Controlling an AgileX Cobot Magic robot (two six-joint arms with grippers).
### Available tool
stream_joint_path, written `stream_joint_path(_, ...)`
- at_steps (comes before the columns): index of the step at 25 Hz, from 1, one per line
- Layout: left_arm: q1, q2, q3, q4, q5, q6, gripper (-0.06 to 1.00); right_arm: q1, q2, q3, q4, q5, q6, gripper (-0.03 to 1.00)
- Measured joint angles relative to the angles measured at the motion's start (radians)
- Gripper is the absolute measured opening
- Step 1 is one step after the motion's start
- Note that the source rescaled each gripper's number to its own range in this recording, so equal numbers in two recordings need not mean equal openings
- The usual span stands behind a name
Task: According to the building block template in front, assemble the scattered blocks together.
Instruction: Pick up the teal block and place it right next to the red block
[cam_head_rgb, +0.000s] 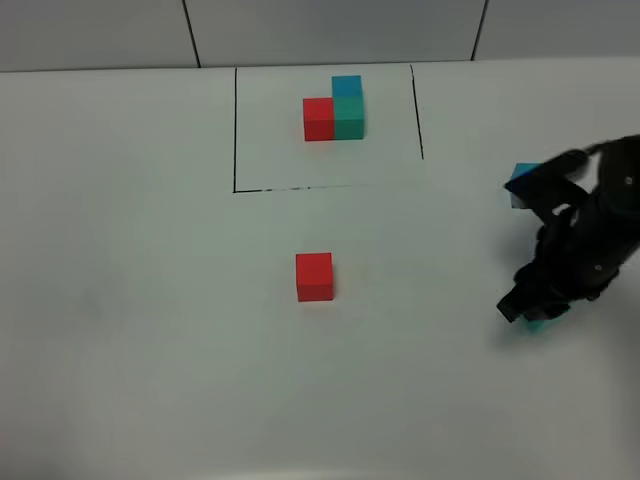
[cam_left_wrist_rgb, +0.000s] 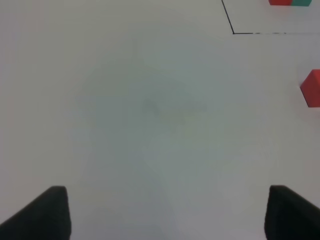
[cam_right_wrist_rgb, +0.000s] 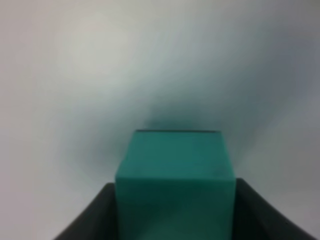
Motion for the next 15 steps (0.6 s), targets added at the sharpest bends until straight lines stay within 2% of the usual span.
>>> stream_joint_path(4,0.0,0.0,0.0,0.0,0.0,0.0,0.95,0.109,0.029,-0.16,-0.087,0.142,-0.291,0.01)
stream_joint_path(8,0.0,0.0,0.0,0.0,0.0,0.0,0.95,0.167,0.154,-0.369,-0.092,0.343,-0.528,0.01)
stream_joint_path(10,0.0,0.0,0.0,0.0,0.0,0.0,0.95,0.2,0.229,-0.477,-0.091,0.389,-0.568,0.01)
stream_joint_path(15,0.0,0.0,0.0,0.0,0.0,0.0,0.95,0.277,0.371,-0.688,-0.088,0.431,-0.586,0.01)
